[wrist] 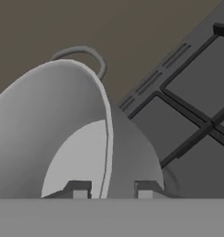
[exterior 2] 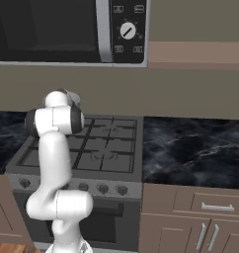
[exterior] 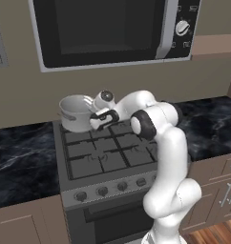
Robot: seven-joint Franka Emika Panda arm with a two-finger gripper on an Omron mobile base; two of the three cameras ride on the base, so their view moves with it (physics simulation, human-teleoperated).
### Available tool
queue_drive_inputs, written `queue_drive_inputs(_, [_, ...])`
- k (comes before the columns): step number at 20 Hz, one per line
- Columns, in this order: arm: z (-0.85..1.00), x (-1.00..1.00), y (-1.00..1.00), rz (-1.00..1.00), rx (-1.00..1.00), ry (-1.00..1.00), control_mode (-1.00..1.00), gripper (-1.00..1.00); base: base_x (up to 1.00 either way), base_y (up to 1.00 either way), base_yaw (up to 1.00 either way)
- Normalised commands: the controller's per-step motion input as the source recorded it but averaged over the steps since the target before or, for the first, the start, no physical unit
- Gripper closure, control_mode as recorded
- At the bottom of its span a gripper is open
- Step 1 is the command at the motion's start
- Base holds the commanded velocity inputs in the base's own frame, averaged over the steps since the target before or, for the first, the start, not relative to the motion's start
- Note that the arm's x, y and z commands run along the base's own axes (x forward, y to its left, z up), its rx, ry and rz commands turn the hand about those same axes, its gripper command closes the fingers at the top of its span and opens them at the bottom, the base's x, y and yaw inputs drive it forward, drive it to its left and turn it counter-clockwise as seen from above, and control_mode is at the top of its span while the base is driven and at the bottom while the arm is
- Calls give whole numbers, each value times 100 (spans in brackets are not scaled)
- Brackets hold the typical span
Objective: Move the pot and pan from the stove into the sink.
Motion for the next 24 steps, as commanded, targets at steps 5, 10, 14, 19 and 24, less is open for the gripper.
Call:
queue_drive_inputs(5, [59, -12, -9, 5, 0, 5, -100, 100, 0, 0, 0])
queue_drive_inputs(10, [61, -42, -13, 7, -1, 9, -100, 100, 0, 0, 0])
queue_drive_inputs(14, [47, -80, -20, 8, -4, 3, -100, 100, 0, 0, 0])
queue_drive_inputs(19, [33, -99, -23, 8, -5, 0, -100, 100, 0, 0, 0])
queue_drive_inputs(24, [15, -100, -32, 7, 0, 0, -100, 100, 0, 0, 0])
